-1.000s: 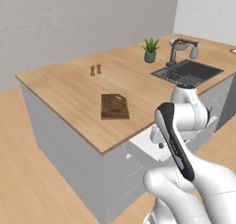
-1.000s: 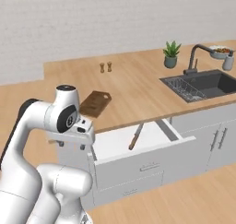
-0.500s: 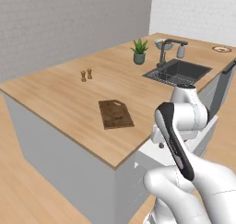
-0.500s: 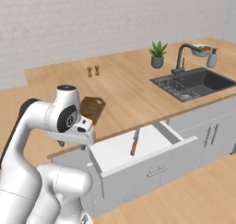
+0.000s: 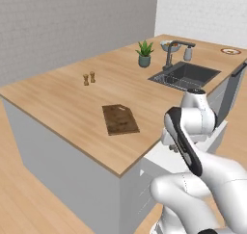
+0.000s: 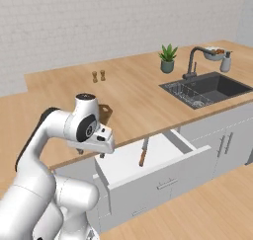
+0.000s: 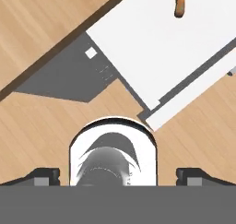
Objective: Pick up the knife from the drawer and place it on the cutting board. Then place the meat from the plate to the cutting board.
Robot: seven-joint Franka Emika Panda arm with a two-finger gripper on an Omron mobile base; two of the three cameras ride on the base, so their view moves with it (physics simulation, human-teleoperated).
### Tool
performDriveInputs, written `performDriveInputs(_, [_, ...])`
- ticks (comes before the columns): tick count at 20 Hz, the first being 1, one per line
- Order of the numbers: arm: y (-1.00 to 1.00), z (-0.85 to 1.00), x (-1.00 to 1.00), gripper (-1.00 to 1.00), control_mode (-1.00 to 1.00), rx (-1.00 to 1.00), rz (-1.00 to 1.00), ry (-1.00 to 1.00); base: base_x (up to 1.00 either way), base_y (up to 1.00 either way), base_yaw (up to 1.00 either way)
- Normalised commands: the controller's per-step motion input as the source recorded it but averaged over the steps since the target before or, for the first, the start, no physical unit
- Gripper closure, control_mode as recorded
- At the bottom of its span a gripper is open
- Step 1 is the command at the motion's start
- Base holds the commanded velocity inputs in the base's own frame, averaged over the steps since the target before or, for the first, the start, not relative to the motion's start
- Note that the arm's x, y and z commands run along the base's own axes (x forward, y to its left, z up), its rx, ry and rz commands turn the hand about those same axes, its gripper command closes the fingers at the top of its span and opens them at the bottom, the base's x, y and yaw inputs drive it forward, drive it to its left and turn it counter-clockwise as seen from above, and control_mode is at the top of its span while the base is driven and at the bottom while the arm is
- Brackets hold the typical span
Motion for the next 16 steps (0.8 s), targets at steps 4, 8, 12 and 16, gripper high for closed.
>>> performDriveInputs(4, [-0.58, -0.40, 0.70, -1.00, -1.00, 0.01, 0.13, -0.03, 0.00, 0.00, 0.00])
performDriveInputs(8, [-0.68, -0.69, 0.38, -1.00, -1.00, 0.00, 0.12, 0.00, 0.00, 0.00, 0.00])
performDriveInputs(12, [-0.46, -0.61, 0.23, -1.00, -1.00, 0.00, 0.03, 0.07, 0.00, 0.00, 0.00])
performDriveInputs(16, [-0.23, -0.45, 0.39, -1.00, -1.00, 0.00, 0.00, 0.13, 0.00, 0.00, 0.00])
